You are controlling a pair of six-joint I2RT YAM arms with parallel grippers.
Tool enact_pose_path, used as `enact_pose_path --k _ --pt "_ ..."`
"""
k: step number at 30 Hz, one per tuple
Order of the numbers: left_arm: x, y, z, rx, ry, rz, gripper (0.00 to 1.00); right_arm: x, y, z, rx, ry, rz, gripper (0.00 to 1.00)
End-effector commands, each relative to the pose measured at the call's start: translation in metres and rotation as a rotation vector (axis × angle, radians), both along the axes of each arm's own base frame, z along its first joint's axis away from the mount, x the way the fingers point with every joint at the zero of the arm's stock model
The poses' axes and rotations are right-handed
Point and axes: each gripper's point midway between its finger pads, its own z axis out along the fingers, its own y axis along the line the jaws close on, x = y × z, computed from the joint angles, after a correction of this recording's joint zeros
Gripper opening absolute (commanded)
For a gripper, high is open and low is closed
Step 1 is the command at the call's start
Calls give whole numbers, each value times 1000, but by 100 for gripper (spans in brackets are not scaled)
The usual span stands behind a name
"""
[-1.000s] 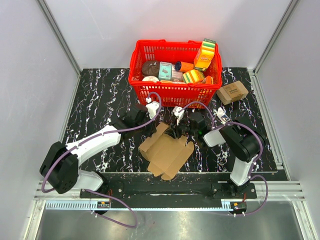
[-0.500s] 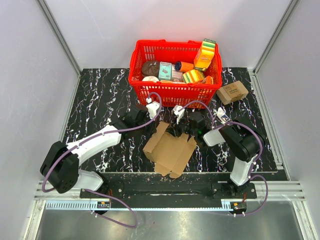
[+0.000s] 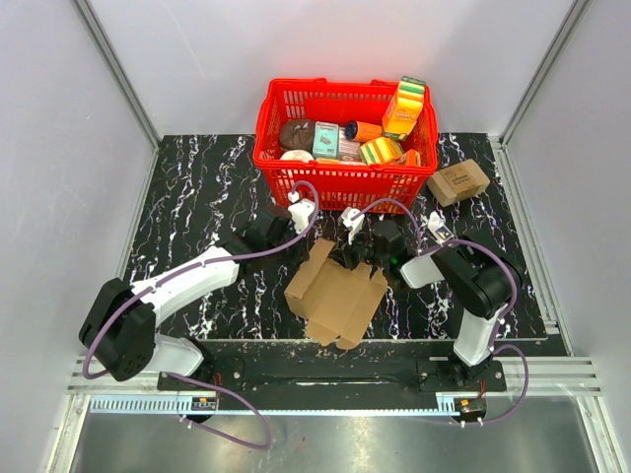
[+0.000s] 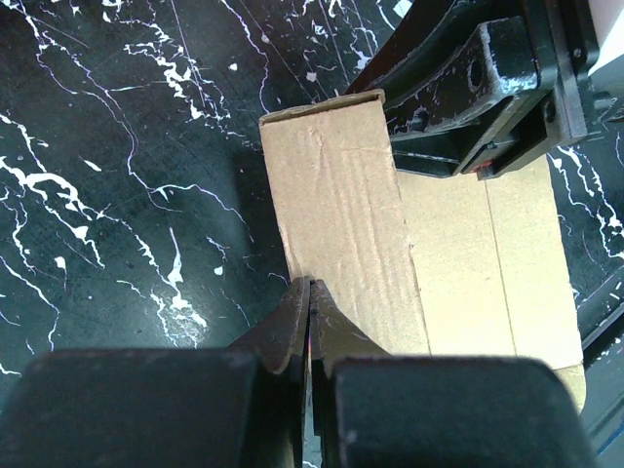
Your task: Fold the paper box
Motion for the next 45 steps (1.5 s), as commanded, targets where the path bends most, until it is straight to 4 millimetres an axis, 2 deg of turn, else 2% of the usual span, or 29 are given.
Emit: enact_pose_path --k 1,11,20,28,31,33,36,45 --pt "3 -9 11 -36 -24 -19 0 8 7 10 14 -38 -2 17" --pt "3 -10 12 -41 -24 -20 0 9 5 10 8 -39 -16 12" --pt "2 -9 11 -40 -23 -22 0 8 5 10 6 -34 -15 0" --pt "1 -9 11 -39 -25 -19 0 10 2 11 1 -39 -39 0" --pt "2 -7 11 -37 -25 -15 0 9 1 11 0 -37 -38 21" --pt "1 -6 10 -32 -26 -15 0 7 1 11 3 -36 -34 28" --pt "2 -3 12 -21 -37 -7 0 5 1 11 6 -35 -26 34" --pt "7 9 21 22 -81 22 0 -2 -2 17 9 -37 -17 38"
